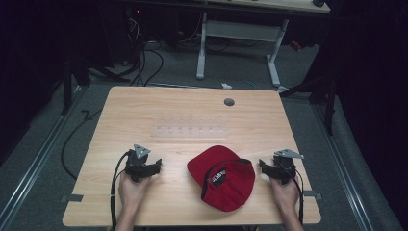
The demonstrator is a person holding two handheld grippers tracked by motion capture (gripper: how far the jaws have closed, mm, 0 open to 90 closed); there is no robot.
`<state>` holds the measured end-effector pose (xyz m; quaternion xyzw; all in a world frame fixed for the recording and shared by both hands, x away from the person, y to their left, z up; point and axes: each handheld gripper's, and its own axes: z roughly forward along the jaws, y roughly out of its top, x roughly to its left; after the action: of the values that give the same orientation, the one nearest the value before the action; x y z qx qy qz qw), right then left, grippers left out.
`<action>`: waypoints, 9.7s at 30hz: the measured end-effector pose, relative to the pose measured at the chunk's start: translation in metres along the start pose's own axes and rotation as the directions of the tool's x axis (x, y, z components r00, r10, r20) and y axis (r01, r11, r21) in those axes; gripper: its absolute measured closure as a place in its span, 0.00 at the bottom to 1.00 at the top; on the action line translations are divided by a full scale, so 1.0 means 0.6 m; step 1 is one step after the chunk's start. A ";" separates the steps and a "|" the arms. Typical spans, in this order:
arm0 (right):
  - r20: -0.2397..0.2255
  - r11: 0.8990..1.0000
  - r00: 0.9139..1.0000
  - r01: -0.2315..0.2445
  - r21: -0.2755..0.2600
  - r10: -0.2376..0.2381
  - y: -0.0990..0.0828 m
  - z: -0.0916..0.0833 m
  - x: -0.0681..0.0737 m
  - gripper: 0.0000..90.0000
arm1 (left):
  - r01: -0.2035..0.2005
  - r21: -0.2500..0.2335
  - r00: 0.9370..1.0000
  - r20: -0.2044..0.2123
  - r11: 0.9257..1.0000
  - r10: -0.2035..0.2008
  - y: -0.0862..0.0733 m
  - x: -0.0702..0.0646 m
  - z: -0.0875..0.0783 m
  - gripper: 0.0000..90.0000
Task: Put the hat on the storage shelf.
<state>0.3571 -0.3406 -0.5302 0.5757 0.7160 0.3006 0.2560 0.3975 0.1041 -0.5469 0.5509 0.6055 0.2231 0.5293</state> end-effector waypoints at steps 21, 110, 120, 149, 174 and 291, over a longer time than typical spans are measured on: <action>-0.006 1.000 1.000 0.002 0.002 -0.002 0.000 0.001 0.001 0.34 | -0.003 0.004 1.000 0.004 1.000 0.003 0.000 0.000 0.000 0.31; -0.374 0.994 0.921 0.099 -0.039 -0.106 0.042 -0.019 0.108 0.35 | -0.010 0.009 1.000 0.011 1.000 0.010 -0.002 -0.002 -0.001 0.30; -0.429 0.996 0.899 0.087 -0.018 -0.086 0.031 0.005 0.109 0.48 | -0.009 0.009 1.000 0.010 1.000 0.009 -0.002 -0.002 -0.001 0.30; -0.536 0.994 0.838 0.107 -0.031 -0.106 0.028 -0.020 0.112 0.95 | -0.015 0.014 1.000 0.026 1.000 0.015 -0.003 -0.004 -0.001 0.31; -0.575 0.999 0.817 0.015 -0.038 -0.034 0.075 -0.057 0.093 0.95 | -0.127 -0.003 0.978 0.169 0.992 0.126 -0.010 -0.051 -0.039 0.30; -0.682 0.998 0.731 0.003 0.060 0.039 0.164 -0.050 0.142 0.89 | -0.463 -0.078 0.782 0.433 0.883 0.448 -0.015 -0.187 -0.111 0.80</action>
<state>0.3842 -0.2463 -0.4400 0.4394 0.7626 0.4727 -0.0440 0.3156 0.0208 -0.4877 0.7249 0.3229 0.2042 0.5732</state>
